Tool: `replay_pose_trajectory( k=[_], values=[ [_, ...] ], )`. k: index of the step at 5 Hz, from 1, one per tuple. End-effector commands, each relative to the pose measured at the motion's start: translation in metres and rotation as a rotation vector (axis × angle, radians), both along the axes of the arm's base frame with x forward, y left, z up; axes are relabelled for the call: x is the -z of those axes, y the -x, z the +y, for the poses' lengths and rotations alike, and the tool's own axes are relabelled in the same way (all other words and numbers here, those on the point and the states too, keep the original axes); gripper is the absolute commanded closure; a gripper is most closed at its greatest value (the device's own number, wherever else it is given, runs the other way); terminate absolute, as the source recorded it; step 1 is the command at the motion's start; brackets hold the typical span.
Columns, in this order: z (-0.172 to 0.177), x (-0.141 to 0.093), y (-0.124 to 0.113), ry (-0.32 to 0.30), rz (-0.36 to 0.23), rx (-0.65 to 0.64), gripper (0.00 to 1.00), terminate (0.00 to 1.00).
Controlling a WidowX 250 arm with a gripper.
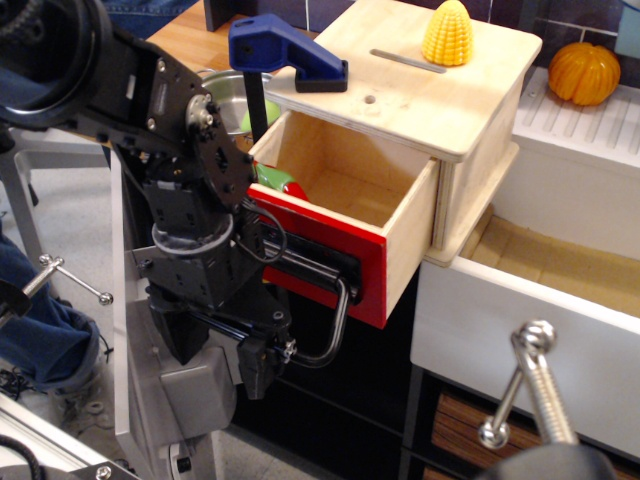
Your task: Close drawer of box
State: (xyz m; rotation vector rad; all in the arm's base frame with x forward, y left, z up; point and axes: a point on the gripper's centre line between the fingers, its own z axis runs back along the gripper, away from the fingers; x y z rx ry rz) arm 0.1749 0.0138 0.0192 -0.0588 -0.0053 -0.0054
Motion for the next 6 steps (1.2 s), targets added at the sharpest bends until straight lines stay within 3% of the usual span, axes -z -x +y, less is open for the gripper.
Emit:
replay_pose_trajectory(
  k=[1, 2, 3, 6],
  values=[
    [0.0, 0.0, 0.0, 0.0, 0.0, 0.0, 0.0, 0.0],
    [-0.004, -0.008, 0.016, 0.027, -0.009, 0.028, 0.0, 0.0],
    [-0.003, -0.025, 0.016, 0.064, -0.023, 0.02, 0.0, 0.0],
    [0.003, -0.051, -0.04, 0.048, -0.127, -0.038, 0.0, 0.0]
  ],
)
